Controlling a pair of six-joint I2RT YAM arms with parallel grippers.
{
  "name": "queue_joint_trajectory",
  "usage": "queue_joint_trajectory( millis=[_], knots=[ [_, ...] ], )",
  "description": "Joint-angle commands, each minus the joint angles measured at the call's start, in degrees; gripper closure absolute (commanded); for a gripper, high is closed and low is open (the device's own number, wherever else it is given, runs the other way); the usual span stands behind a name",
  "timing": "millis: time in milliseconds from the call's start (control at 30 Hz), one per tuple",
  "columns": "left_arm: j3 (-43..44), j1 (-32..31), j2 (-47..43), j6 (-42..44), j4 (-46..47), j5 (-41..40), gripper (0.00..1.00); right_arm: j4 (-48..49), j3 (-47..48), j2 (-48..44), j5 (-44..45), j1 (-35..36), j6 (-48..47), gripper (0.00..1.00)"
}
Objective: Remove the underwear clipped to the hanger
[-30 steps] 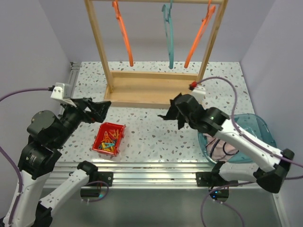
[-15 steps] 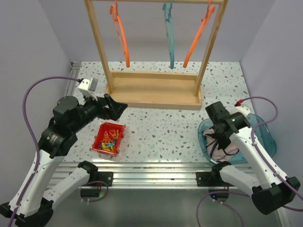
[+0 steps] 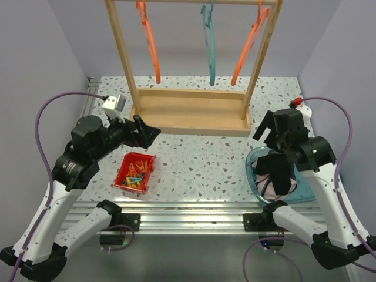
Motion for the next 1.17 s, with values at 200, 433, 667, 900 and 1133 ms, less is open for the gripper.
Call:
queue_joint_trajectory(
  millis=[200, 433, 667, 900, 1133],
  knots=[
    [2.51, 0.25, 1.33, 1.13, 1.13, -1.05, 0.0, 9.52, 5.43, -5.71, -21.87, -0.25, -13.56, 0.02],
    [2.77, 0.25, 1.59, 0.78, 1.66, -1.14, 0.0, 13.66, 3.68, -11.42, -30.66, -0.25, -16.46, 0.01],
    [1.9, 0.25, 1.5, -0.01, 2.01, -2.37, 0.0, 14.01, 0.86, -15.03, -34.36, -0.25, -17.69, 0.01],
    [0.76, 0.25, 2.73, -1.59, 3.41, -4.31, 0.0, 17.35, -3.97, -20.04, -37.79, -0.25, -17.52, 0.02],
    [-0.21, 0.33, 5.54, -3.96, 4.91, -7.21, 0.0, 14.98, -3.54, -20.4, -40.52, -0.17, -17.78, 0.01]
  ],
)
